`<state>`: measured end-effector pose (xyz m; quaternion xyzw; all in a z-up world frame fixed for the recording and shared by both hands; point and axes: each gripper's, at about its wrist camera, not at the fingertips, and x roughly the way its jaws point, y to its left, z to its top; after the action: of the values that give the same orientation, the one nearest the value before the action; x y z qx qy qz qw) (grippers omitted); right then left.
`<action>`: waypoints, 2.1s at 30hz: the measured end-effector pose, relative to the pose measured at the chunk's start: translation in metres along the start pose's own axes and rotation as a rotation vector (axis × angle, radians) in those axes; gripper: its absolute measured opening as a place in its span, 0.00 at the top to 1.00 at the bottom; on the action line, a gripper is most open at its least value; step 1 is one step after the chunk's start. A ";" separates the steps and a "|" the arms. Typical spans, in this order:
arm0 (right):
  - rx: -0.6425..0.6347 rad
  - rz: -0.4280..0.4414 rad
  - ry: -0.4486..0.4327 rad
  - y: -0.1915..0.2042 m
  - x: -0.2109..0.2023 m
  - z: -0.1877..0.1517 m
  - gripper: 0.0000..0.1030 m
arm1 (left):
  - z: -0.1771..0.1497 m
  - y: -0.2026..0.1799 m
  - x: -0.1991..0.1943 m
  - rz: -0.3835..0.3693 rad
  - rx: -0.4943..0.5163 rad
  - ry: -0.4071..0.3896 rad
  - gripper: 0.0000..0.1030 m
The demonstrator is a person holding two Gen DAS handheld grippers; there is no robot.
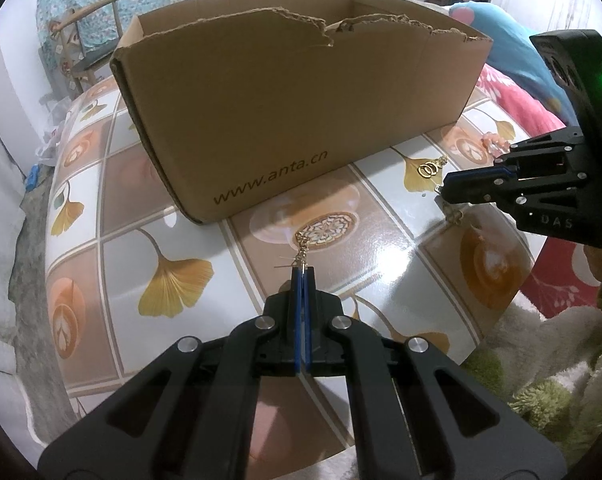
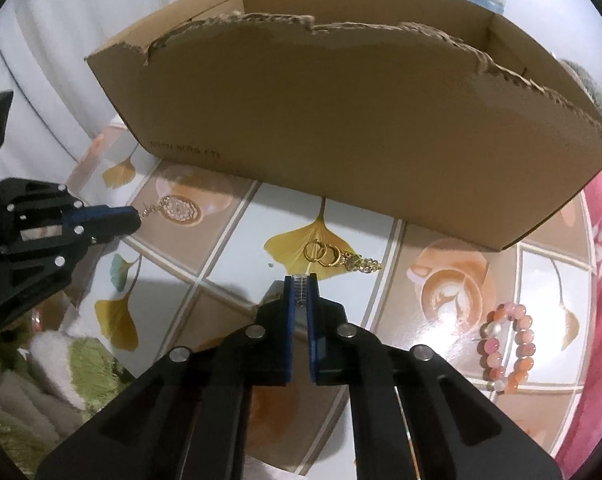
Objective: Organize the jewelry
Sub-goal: 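Carry the gold pendant over the box with the left gripper and open it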
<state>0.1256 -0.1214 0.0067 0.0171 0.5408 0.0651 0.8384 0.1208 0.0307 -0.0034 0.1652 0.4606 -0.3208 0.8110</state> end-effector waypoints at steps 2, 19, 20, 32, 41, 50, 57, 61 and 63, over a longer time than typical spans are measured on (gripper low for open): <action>0.003 0.007 -0.003 0.001 0.000 0.000 0.95 | 0.000 -0.001 0.000 0.002 0.002 -0.003 0.99; 0.029 0.070 -0.165 -0.012 -0.045 0.000 0.95 | 0.021 -0.006 -0.047 0.008 0.012 -0.137 1.00; 0.022 0.083 -0.189 -0.010 -0.052 0.005 0.95 | 0.026 -0.005 -0.055 -0.001 0.015 -0.159 1.00; -0.135 0.294 -0.342 -0.017 -0.102 0.122 0.95 | 0.124 0.040 -0.112 -0.165 0.052 -0.382 1.00; -0.107 0.389 0.104 -0.019 0.002 0.201 0.95 | 0.163 0.068 -0.008 -0.129 0.083 0.026 1.00; -0.068 0.367 0.337 -0.015 0.066 0.204 0.95 | 0.162 0.055 0.020 -0.018 0.231 0.141 0.99; -0.034 0.339 0.339 -0.020 0.073 0.205 0.95 | 0.165 0.049 0.013 -0.001 0.260 0.166 0.98; -0.028 0.318 0.322 -0.023 0.067 0.203 0.94 | 0.169 0.048 0.008 0.008 0.251 0.143 0.88; -0.031 0.307 0.307 -0.025 0.062 0.202 0.92 | 0.170 0.047 0.002 0.010 0.242 0.126 0.85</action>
<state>0.3370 -0.1298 0.0317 0.0764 0.6521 0.2022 0.7267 0.2626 -0.0311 0.0822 0.2838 0.4678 -0.3590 0.7561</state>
